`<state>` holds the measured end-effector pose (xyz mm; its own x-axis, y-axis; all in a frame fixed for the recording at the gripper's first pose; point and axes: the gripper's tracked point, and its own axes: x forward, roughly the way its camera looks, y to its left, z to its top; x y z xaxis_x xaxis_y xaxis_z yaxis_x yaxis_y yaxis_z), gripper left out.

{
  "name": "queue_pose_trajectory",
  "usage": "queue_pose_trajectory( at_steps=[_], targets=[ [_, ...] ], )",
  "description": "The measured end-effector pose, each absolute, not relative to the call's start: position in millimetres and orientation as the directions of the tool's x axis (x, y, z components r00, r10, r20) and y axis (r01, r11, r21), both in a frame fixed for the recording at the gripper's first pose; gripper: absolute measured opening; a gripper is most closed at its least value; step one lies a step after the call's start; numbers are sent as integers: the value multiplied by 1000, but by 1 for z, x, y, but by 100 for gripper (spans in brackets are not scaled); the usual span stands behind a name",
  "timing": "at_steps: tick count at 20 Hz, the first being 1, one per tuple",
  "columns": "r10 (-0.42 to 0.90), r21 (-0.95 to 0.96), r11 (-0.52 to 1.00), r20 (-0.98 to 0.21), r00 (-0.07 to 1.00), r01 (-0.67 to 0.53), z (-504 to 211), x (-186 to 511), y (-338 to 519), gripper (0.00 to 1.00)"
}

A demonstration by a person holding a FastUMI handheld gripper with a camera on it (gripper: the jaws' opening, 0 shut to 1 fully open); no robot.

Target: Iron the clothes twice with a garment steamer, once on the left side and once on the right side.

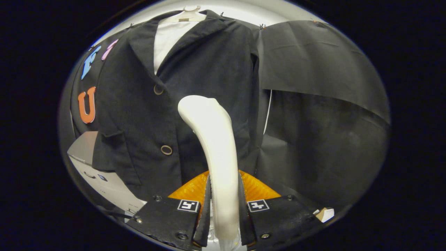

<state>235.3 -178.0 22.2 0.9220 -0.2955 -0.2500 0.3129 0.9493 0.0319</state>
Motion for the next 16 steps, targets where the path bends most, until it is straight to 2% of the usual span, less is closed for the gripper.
queue_pose_trajectory(
  at_steps=[9, 16],
  targets=[
    [-298, 5, 950, -290, 909, 313, -15, 228, -169, 37],
    [-281, 19, 951, -367, 887, 310, -51, 222, -166, 37]
  ],
)
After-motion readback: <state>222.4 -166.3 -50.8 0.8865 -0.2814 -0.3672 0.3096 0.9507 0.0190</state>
